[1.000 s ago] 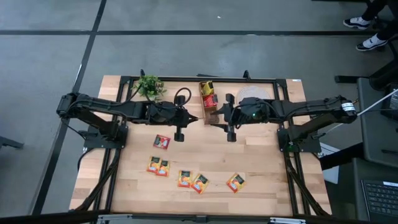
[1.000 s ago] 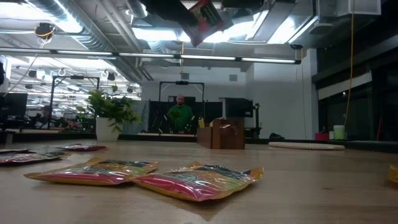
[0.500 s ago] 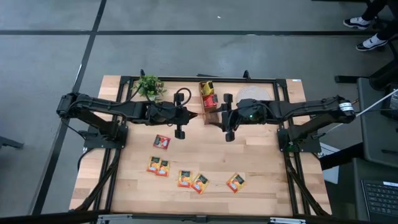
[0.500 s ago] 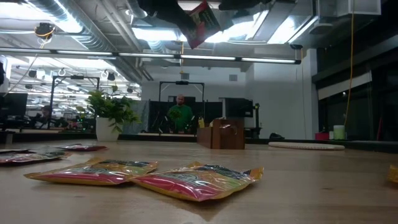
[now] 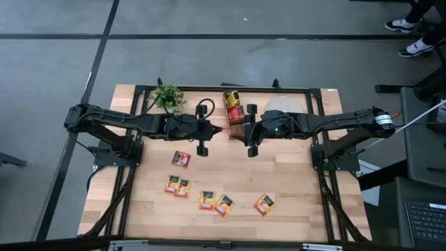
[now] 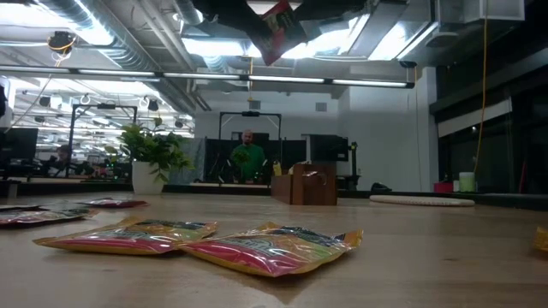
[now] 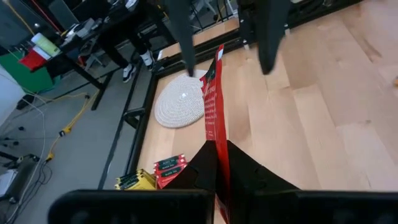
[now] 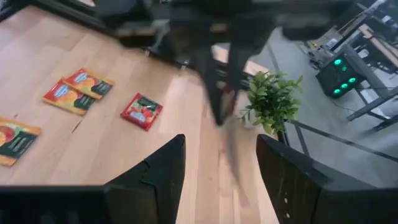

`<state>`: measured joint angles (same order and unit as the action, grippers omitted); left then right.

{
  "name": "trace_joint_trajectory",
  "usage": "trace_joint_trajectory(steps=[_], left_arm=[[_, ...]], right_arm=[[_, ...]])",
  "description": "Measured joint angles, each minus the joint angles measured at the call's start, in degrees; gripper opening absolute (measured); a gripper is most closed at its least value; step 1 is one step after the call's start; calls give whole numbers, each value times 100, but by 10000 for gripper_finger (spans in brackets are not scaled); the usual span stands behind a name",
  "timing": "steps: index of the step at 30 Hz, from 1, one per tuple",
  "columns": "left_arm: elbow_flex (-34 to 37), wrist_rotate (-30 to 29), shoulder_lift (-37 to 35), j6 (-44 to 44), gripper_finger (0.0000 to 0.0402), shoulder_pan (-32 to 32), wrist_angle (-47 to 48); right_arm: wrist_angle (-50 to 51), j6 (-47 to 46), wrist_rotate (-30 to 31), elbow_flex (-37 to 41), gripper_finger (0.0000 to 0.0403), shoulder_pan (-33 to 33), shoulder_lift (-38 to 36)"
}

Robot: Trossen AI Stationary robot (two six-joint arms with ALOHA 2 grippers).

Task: Pick & Place Tea
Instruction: Put the red tea bag into the middle section of the wooden organizer

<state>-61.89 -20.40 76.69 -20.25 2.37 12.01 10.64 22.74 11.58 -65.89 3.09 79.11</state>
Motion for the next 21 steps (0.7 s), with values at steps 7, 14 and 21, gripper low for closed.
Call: trace_joint_trajectory(steps=[7, 14, 21], left_arm=[[-1, 76, 319, 15, 5, 115, -27], [0, 38, 404, 193, 5, 144, -38], [0, 46, 384, 162, 6, 127, -76]], right_arm=[[-36, -82, 79, 0, 197, -99, -2], [281, -450, -102, 0, 197, -100, 31], [416, -463, -242, 0, 171, -100, 31]])
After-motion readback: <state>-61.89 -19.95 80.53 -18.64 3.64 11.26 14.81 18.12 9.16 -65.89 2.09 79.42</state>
